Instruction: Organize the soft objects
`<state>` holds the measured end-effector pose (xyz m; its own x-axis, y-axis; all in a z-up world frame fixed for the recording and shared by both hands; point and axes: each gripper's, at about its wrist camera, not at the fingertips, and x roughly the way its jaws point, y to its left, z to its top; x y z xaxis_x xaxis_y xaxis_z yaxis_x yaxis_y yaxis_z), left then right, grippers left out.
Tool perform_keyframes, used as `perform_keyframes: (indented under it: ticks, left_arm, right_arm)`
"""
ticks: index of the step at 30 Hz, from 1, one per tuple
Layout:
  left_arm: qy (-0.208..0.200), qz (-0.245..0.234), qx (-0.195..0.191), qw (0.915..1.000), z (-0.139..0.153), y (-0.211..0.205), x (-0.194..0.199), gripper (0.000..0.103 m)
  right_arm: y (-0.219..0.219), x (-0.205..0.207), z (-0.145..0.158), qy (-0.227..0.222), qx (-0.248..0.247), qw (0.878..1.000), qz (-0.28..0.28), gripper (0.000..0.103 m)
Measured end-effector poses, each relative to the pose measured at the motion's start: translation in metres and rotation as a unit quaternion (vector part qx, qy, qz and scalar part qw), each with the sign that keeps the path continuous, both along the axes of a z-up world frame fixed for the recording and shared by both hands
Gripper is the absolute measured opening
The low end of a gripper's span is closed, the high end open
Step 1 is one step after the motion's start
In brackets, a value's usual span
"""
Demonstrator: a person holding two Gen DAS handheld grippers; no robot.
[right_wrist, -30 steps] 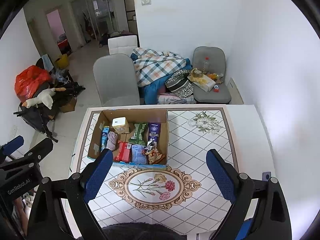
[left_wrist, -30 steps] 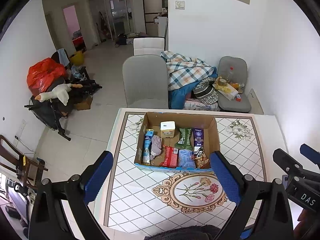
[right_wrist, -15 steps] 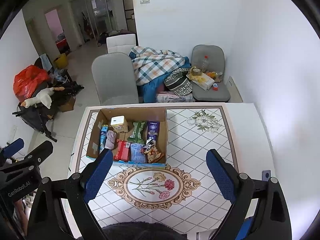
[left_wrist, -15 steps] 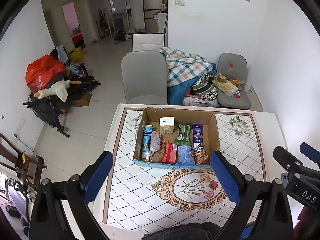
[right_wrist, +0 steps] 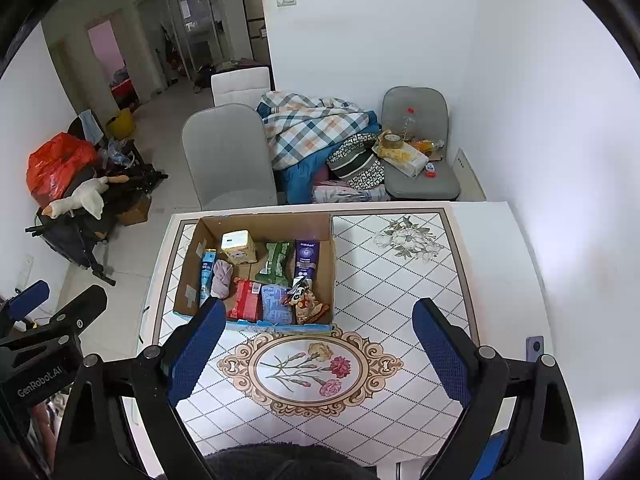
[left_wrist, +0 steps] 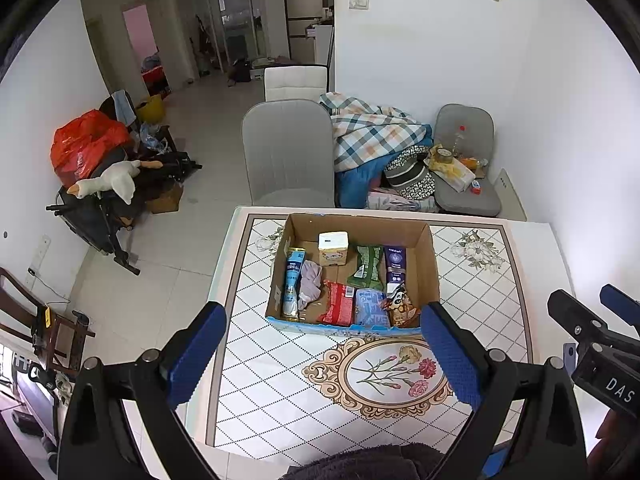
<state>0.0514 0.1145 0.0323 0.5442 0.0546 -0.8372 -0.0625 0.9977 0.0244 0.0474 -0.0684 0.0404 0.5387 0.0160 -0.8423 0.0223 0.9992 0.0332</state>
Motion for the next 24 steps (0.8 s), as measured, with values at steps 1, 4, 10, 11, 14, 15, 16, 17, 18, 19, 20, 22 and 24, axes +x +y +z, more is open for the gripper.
perform_keyframes:
  ticks: [1,4,10,11,14,15,16,17,18,19,20,22,24]
  left_arm:
    - [0.001,0.000,0.000,1.0000,0.0000,0.0004,-0.0003,0.100]
    - [0.001,0.001,0.000,1.0000,-0.0001,0.0001,-0.0004,0.100]
    - [0.001,-0.001,0.000,1.0000,0.0008,-0.0003,-0.0014,0.100]
    - [0.001,-0.002,0.000,1.0000,0.0010,-0.0005,-0.0015,0.100]
    - [0.001,-0.002,0.001,1.0000,0.0013,-0.0002,-0.0017,0.100]
    - [0.001,-0.002,0.000,1.0000,0.0013,-0.0003,-0.0019,0.100]
    - [0.001,-0.002,0.001,1.0000,0.0006,-0.0006,-0.0014,0.100]
    - [0.001,-0.002,0.002,1.0000,0.0008,-0.0006,-0.0016,0.100]
    - [0.001,-0.001,0.003,1.0000,0.0009,-0.0005,-0.0018,0.100]
    - [0.001,-0.001,0.004,1.0000,0.0027,0.0002,-0.0022,0.100]
    - [0.001,-0.002,0.004,1.0000,0.0043,0.0009,-0.0020,0.100]
    - [0.000,-0.004,0.002,1.0000,0.0051,0.0015,-0.0027,0.100]
    - [-0.001,-0.005,0.005,1.0000,0.0058,0.0014,-0.0027,0.100]
  right_arm:
    - [0.0000,-0.0005,-0.0001,0.000,0.000,1.000,-0.001,0.096]
    - [-0.0004,0.0004,0.0012,0.000,0.001,1.000,-0.002,0.096]
    - [-0.0007,0.0004,0.0010,0.000,0.002,1.000,-0.001,0.096]
    - [-0.0007,0.0003,0.0009,0.000,0.001,1.000,-0.002,0.096]
    - [-0.0005,0.0002,0.0001,-0.001,0.002,1.000,-0.002,0.096]
    - [-0.0006,0.0006,0.0010,-0.001,0.001,1.000,-0.002,0.096]
    - [-0.0006,0.0007,0.0009,0.000,0.001,1.000,-0.002,0.096]
    - [-0.0006,0.0007,0.0007,0.000,0.001,1.000,-0.002,0.096]
    - [-0.0007,0.0006,0.0004,0.000,0.002,1.000,-0.002,0.096]
    - [-0.0008,0.0003,0.0002,0.000,0.002,1.000,-0.002,0.096]
    - [-0.0006,0.0002,0.0000,0.000,0.002,1.000,-0.002,0.096]
    - [-0.0006,-0.0006,0.0006,0.001,0.003,1.000,-0.002,0.096]
    - [0.0003,-0.0014,0.0010,0.001,0.004,1.000,-0.003,0.096]
